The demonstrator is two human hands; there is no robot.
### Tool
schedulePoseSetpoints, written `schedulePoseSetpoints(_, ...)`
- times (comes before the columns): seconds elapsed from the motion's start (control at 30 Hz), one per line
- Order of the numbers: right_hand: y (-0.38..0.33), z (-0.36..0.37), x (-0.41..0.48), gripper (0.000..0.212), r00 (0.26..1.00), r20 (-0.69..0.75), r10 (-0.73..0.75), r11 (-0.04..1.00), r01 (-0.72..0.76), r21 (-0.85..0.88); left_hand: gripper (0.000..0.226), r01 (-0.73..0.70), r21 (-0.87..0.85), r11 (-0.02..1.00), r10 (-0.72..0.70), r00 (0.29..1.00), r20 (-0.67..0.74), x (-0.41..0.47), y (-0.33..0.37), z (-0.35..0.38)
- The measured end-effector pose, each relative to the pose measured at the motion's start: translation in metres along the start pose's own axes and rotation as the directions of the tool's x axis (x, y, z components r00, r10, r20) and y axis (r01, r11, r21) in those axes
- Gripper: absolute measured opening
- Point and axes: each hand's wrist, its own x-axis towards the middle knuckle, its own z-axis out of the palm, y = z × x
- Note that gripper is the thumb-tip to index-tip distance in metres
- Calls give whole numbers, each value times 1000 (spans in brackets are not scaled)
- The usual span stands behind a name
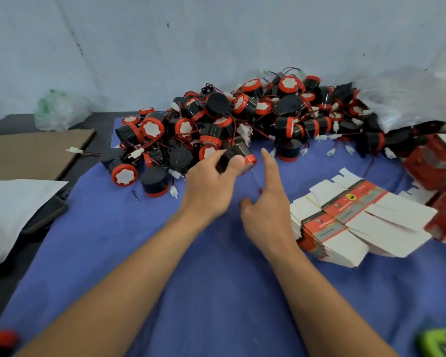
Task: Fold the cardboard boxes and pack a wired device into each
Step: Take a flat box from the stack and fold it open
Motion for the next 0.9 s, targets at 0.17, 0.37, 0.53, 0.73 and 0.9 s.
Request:
schedulePoseSetpoints(0.17, -19, -4, -10, 51, 958, 36, -283, 946, 285, -154, 52, 39, -156, 987, -17, 990, 140, -46, 15, -48)
schedulePoseSetpoints(0.37, -29, -10, -46, 17, 930, 194, -311, 892, 356, -277, 39, 92, 70, 993, -108, 958, 265, -88, -8, -130)
schedulePoseSetpoints(0.53, -27, -21, -59, 19, 983, 115, -143, 961, 166, -223, 20, 365, -93, 927, -354, 928, 116, -87, 12, -102)
schedulePoseSetpoints(0.73, -24, -27, -80, 18, 965, 259, -50, 861, 173, -478, 20, 580, -457, 674, -558, 805, 200, -78, 36, -27)
schedulePoseSetpoints(0.9, -27, -46, -78, 35, 995, 74, -69, 925, 92, -369, 23, 473, -138, 870, -483, 875, -47, -70, 23, -4)
